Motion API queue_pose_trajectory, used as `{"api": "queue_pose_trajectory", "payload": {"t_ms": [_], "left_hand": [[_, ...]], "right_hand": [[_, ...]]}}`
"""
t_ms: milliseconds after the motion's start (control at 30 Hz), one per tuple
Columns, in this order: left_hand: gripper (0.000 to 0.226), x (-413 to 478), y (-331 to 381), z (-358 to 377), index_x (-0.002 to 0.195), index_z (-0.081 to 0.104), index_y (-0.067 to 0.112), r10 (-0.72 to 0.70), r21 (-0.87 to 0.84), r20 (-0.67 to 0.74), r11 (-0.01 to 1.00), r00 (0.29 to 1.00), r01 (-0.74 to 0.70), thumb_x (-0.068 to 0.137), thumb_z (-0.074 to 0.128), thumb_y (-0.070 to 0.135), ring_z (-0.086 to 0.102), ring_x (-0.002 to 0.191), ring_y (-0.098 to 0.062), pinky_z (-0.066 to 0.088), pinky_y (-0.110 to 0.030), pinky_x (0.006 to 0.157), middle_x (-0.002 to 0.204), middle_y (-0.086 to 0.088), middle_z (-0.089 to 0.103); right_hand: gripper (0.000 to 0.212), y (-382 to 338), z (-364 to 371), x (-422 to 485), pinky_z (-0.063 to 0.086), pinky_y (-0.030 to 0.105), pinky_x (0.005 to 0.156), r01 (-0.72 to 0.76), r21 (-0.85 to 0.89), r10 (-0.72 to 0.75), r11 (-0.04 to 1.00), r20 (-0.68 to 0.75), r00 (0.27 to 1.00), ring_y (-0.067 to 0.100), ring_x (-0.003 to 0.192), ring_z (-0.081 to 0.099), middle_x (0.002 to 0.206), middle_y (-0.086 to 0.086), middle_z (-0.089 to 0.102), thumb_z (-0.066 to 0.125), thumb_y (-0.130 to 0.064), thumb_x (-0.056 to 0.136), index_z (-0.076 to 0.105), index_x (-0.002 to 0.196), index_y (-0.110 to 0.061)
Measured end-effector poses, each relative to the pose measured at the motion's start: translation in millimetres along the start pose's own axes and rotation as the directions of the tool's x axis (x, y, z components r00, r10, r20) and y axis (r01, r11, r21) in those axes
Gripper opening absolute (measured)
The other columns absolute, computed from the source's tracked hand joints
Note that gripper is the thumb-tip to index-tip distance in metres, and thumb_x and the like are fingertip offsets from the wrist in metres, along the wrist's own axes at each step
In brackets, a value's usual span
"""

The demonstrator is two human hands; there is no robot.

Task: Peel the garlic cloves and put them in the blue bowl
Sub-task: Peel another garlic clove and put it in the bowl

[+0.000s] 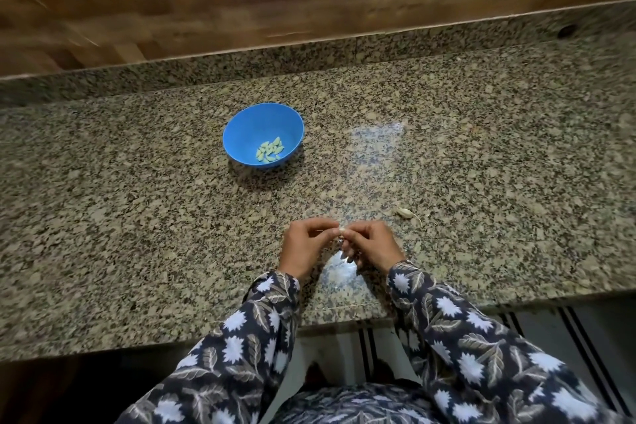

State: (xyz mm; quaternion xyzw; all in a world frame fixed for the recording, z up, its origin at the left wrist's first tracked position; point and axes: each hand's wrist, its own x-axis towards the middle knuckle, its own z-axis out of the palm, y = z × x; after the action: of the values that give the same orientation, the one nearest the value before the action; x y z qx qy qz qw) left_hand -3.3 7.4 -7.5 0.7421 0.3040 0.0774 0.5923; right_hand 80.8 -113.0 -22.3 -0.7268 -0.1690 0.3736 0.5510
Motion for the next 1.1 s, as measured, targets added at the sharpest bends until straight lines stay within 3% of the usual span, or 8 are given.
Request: {"api": "queue_pose_trajectory", "payload": {"t_ms": [133, 267, 400, 500, 633, 733, 900, 1100], "left_hand": [[0.022, 0.7, 4.7, -2.1, 0.096, 0.067, 0.005, -0.172, -0.281, 0.011, 0.945, 0.985, 0.168, 0.076, 0.068, -0.005, 0.068, 0.075, -0.022, 0.058, -0.024, 0.067, 0.086, -0.014, 0.070], [0.026, -2.7, 5.0, -3.6, 0.101, 0.065, 0.004, -0.260, -0.468, 0.093, 0.840, 0.961, 0.273, 0.078, 0.065, -0.006, 0.070, 0.078, -0.024, 0.059, -0.028, 0.069, 0.091, -0.017, 0.071], [0.025, -4.3, 1.8, -0.4, 0.099, 0.065, 0.001, -0.266, -0.517, 0.071, 0.815, 0.961, 0.264, 0.076, 0.065, -0.008, 0.070, 0.079, -0.024, 0.059, -0.027, 0.068, 0.095, -0.019, 0.070], [0.026, -3.2, 1.5, 0.7, 0.101, 0.064, -0.002, -0.243, -0.461, 0.034, 0.857, 0.969, 0.231, 0.076, 0.066, -0.008, 0.069, 0.076, -0.021, 0.059, -0.025, 0.067, 0.094, -0.019, 0.069], [0.027, -1.4, -2.5, 0.6, 0.104, 0.062, -0.002, -0.143, -0.288, -0.022, 0.949, 0.990, 0.130, 0.077, 0.066, -0.006, 0.069, 0.079, -0.022, 0.057, -0.023, 0.066, 0.091, -0.017, 0.069], [0.024, -0.9, -6.1, 0.7, 0.098, 0.063, 0.005, -0.064, -0.156, -0.022, 0.986, 0.998, 0.060, 0.076, 0.070, 0.000, 0.069, 0.084, -0.027, 0.058, -0.033, 0.073, 0.088, -0.014, 0.070], [0.025, -4.9, -3.3, 3.1, 0.094, 0.051, 0.014, 0.081, 0.058, -0.043, 0.995, 0.996, -0.078, 0.079, 0.071, 0.010, 0.068, 0.080, -0.011, 0.058, -0.027, 0.068, 0.086, -0.002, 0.068], [0.028, -5.4, 1.4, 2.0, 0.088, 0.040, 0.016, -0.046, -0.084, -0.011, 0.995, 0.999, 0.045, 0.084, 0.064, 0.002, 0.066, 0.080, -0.025, 0.056, -0.036, 0.072, 0.086, -0.009, 0.065]], "right_hand": [[0.006, -4.8, -3.6, -1.3, 0.045, 0.018, 0.041, -0.062, 0.198, 0.071, 0.978, -0.040, 0.997, 0.012, 0.047, 0.057, 0.066, 0.009, 0.064, 0.060, -0.003, 0.085, 0.065, 0.084, -0.002], [0.010, -9.0, -5.3, -2.4, 0.047, 0.016, 0.041, -0.127, 0.361, 0.142, 0.924, -0.014, 0.990, 0.008, 0.044, 0.058, 0.065, 0.009, 0.062, 0.053, 0.000, 0.088, 0.062, 0.090, 0.006], [0.010, 2.7, -3.9, 0.1, 0.051, 0.023, 0.050, -0.111, -0.081, 0.096, 0.990, -0.178, 0.979, 0.011, 0.052, 0.060, 0.069, 0.004, 0.066, 0.062, -0.014, 0.086, 0.068, 0.088, -0.005], [0.010, 5.6, -4.2, -0.9, 0.055, 0.027, 0.062, -0.077, -0.349, -0.011, 0.934, -0.245, 0.969, 0.015, 0.065, 0.065, 0.074, 0.001, 0.070, 0.071, -0.026, 0.078, 0.069, 0.078, -0.016], [0.022, 0.4, -2.0, -5.5, 0.044, 0.014, 0.057, -0.018, -0.593, -0.129, 0.805, -0.203, 0.971, 0.003, 0.066, 0.057, 0.094, -0.006, 0.069, 0.057, -0.025, 0.089, 0.064, 0.110, -0.025], [0.033, -6.1, 0.0, -7.9, 0.047, 0.016, 0.064, 0.125, -0.584, -0.202, 0.802, -0.069, 0.977, 0.003, 0.072, 0.056, 0.106, -0.007, 0.065, 0.054, -0.024, 0.090, 0.057, 0.123, -0.026], [0.024, -13.2, 1.5, -7.0, 0.051, 0.024, 0.072, 0.157, -0.550, -0.204, 0.820, -0.025, 0.979, 0.010, 0.072, 0.058, 0.092, 0.003, 0.071, 0.059, -0.024, 0.087, 0.068, 0.107, -0.013], [0.023, -4.6, -0.7, -6.6, 0.047, 0.018, 0.068, 0.283, -0.628, -0.357, 0.725, 0.008, 0.934, 0.012, 0.071, 0.059, 0.087, 0.007, 0.071, 0.060, -0.019, 0.086, 0.068, 0.105, -0.009]]}}
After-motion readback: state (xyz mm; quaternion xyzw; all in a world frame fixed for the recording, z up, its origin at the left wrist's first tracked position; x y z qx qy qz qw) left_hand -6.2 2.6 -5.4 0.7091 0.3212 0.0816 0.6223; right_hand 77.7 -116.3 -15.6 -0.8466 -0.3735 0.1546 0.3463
